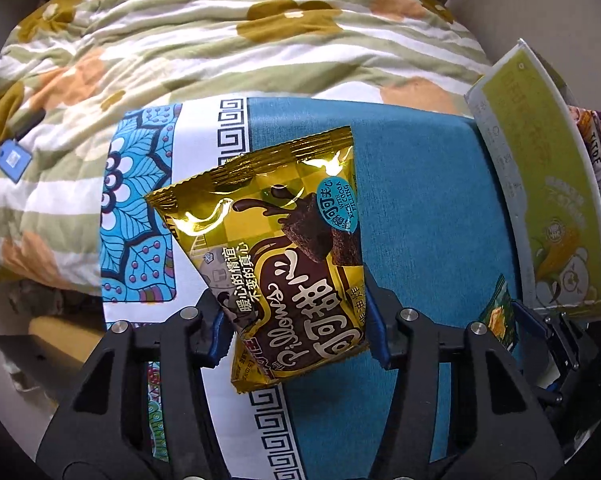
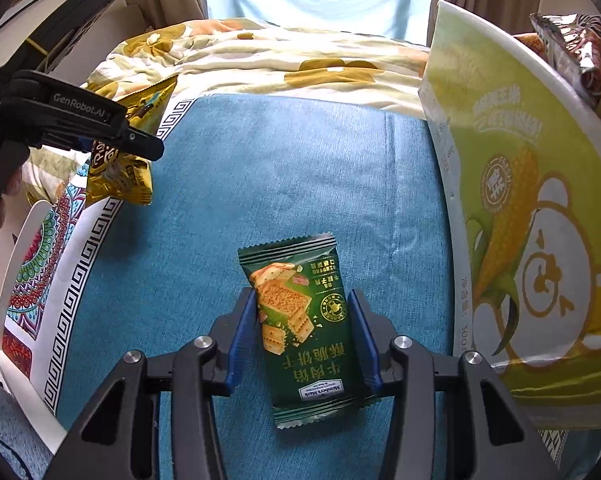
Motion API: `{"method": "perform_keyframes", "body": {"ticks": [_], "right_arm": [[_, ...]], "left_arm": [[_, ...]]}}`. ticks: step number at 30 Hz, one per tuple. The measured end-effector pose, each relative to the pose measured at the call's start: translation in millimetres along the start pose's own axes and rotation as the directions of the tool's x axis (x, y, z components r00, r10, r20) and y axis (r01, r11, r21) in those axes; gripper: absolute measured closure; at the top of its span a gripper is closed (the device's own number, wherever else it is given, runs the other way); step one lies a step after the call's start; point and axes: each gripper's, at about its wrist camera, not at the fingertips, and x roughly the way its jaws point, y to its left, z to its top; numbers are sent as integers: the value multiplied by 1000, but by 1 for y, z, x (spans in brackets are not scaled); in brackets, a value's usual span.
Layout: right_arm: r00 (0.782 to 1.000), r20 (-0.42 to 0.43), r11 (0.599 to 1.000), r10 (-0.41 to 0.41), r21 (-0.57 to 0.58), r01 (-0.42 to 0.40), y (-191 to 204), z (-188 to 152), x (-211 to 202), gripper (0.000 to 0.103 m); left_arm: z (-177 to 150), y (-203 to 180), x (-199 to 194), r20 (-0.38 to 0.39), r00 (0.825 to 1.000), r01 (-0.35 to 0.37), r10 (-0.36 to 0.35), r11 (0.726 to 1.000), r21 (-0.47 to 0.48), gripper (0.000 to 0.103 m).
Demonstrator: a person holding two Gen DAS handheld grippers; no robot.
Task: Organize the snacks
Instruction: 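Lift the gold bag with the left tool while the right tool lifts the green packet, then carry both snacks over the yellow box and open both tools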
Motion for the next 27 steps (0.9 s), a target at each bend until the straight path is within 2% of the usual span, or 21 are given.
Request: {"method": "perform_keyframes", "body": {"ticks": [7,14,21,24,27], "right_arm": [[996,89,999,-19,46,15,6,8,-60,61],[973,223,988,-56,155,22,-6,21,-151,61],[948,300,964,-110,264,28,-71,22,-214,61],[945,303,959,-121,281,32,-111,18,-227,61],[947,297,959,-120,281,33,-151,14,-238,61]], "left_arm": [[1,-22,-67,111,992,52,-60,996,79,53],[5,-72,-132,221,967,98,-127,986,138,53],[-4,-164,-166,298,937,136,-181,977,165,53],[-7,-211,-163,299,931,167,-210,972,163,53],[-7,-262,-152,298,931,165,-210,972,169,53]]}}
